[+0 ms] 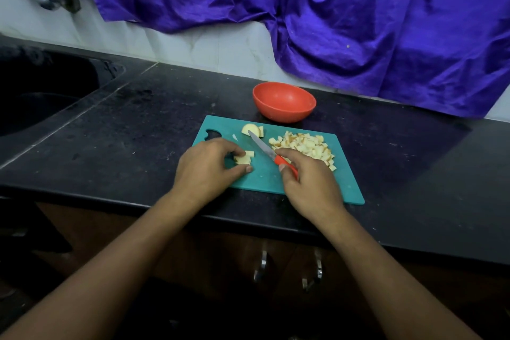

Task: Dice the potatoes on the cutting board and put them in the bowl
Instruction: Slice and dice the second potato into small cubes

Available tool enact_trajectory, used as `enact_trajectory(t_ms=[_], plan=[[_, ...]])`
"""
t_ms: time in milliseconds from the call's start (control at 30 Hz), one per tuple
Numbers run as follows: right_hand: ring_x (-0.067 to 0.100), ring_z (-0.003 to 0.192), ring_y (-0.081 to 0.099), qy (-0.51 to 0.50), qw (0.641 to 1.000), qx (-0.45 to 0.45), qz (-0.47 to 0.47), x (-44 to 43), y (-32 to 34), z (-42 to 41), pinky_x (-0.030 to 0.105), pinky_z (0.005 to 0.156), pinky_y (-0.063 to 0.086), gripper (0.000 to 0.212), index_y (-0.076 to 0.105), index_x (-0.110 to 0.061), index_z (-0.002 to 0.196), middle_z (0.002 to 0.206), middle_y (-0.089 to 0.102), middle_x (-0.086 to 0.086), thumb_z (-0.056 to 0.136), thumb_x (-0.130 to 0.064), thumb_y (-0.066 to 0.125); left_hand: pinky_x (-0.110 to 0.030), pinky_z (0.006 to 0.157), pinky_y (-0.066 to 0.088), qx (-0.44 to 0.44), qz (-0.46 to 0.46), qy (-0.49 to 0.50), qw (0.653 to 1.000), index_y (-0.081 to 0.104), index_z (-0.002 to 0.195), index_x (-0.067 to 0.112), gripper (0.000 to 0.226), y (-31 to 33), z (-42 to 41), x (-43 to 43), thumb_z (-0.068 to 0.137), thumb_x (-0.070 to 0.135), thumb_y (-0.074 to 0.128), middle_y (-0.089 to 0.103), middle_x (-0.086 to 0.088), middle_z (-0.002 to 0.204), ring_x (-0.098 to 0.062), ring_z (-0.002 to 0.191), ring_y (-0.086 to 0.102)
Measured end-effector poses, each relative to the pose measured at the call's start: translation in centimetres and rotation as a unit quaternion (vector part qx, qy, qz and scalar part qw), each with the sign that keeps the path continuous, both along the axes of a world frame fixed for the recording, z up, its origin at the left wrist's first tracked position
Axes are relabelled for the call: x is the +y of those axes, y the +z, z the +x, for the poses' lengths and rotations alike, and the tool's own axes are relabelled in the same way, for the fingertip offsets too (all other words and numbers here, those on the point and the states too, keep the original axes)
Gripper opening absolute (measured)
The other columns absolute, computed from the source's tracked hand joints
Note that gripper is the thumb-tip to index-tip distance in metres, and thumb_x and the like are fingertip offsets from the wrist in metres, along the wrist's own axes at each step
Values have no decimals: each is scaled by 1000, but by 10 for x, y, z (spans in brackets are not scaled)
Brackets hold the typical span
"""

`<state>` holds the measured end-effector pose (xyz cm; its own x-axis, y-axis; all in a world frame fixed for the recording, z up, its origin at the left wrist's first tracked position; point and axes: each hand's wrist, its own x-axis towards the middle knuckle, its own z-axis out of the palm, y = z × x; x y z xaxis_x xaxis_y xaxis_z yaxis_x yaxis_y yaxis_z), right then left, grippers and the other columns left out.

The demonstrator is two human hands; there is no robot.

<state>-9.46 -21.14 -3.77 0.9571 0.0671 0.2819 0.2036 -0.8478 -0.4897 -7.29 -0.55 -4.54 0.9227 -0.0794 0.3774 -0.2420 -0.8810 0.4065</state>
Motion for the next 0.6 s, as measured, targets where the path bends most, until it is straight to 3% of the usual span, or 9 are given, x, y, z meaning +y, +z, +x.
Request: enact_trajectory(t_ms=[100, 167, 267, 333, 600], plan=[[15, 108, 63, -11, 999, -17, -41, 4, 3, -9, 36, 89, 53, 41, 54, -35, 145, 127, 68, -7, 104, -32, 51, -32, 84, 50, -11, 0, 23, 1000, 67, 128, 32, 55, -3, -3, -7, 82, 63, 73, 65, 11, 128, -10, 108, 62], [16, 108, 62, -20, 997, -21, -69, 6, 3, -17, 36, 86, 51, 41, 53, -32, 146, 121, 69, -5, 105, -31, 49, -36, 89, 53, 10, -10, 21, 1000, 62, 136, 29, 67, -4, -1, -1, 80, 64, 74, 59, 7, 131, -14, 108, 62], [16, 99, 61, -14, 994, -17, -105, 10, 3, -24, 36, 81, 52, 39, 54, -29, 144, 113, 68, -4, 106, -30, 46, -32, 81, 51, 70, -35, -3, 997, 64, 135, 26, 65, 4, 6, 12, 79, 54, 80, 63, 13, 107, -7, 87, 59], [16, 96, 62, 2, 992, -15, -122, 16, 2, -25, 36, 78, 52, 37, 54, -28, 142, 111, 68, -4, 105, -30, 45, -32, 84, 53, 112, -58, -18, 992, 67, 131, 25, 58, 11, 9, 14, 80, 44, 84, 67, 17, 91, -2, 82, 60], [18, 89, 63, 52, 985, -29, -164, 27, 6, -19, 39, 74, 53, 32, 55, -27, 135, 103, 67, -5, 105, -29, 43, -34, 92, 55, 159, -94, -14, 983, 73, 119, 26, 45, 20, 18, 13, 78, 35, 88, 75, 16, 77, 1, 86, 68]])
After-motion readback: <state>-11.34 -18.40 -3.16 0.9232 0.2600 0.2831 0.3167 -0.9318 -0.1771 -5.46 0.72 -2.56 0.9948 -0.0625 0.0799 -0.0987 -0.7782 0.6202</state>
